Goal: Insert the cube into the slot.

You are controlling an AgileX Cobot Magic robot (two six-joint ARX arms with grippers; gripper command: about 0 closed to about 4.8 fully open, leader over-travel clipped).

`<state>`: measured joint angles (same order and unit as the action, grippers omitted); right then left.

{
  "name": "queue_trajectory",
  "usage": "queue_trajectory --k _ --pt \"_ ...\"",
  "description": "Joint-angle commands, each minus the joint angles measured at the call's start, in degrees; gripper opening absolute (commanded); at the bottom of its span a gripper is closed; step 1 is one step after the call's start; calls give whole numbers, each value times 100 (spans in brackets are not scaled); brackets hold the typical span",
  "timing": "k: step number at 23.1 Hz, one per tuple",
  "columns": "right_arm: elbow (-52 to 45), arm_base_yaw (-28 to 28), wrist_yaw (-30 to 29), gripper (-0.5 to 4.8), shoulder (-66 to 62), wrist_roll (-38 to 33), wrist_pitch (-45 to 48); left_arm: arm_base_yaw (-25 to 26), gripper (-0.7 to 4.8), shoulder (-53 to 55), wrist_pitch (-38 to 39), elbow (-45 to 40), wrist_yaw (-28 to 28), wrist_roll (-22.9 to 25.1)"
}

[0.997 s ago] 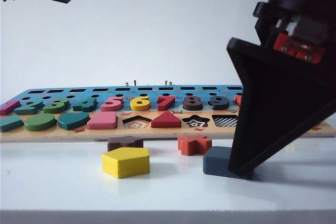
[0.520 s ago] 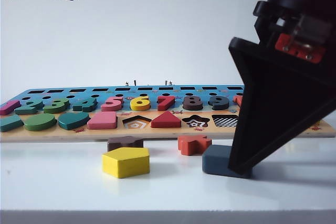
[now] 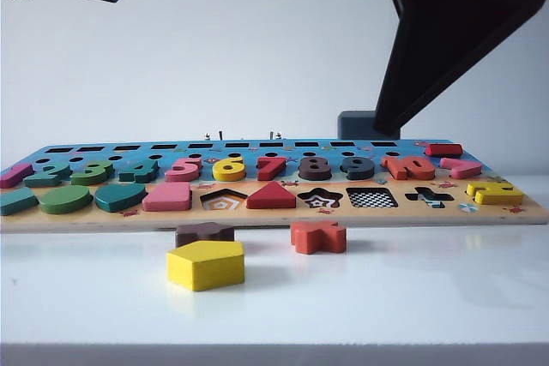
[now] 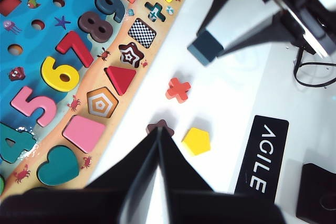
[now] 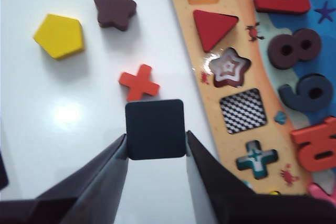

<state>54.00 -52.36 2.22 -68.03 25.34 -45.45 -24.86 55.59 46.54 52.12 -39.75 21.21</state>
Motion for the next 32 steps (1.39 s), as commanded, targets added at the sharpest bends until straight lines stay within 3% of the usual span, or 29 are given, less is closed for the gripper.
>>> queue_trajectory --k 1,3,10,19,32 --pt "129 197 258 112 22 688 -94 7 17 -17 -15 17 -9 24" --pt "142 426 299 112 13 1412 -87 7 17 -17 -24 17 -9 24" --pt "140 710 297 111 -232 2577 487 4 17 -17 -380 17 -9 26" --pt "136 916 304 111 -748 2723 859 4 17 -17 -855 17 -7 28" --pt "133 1005 293 111 -968 2721 988 4 17 -17 -850 17 -7 26"
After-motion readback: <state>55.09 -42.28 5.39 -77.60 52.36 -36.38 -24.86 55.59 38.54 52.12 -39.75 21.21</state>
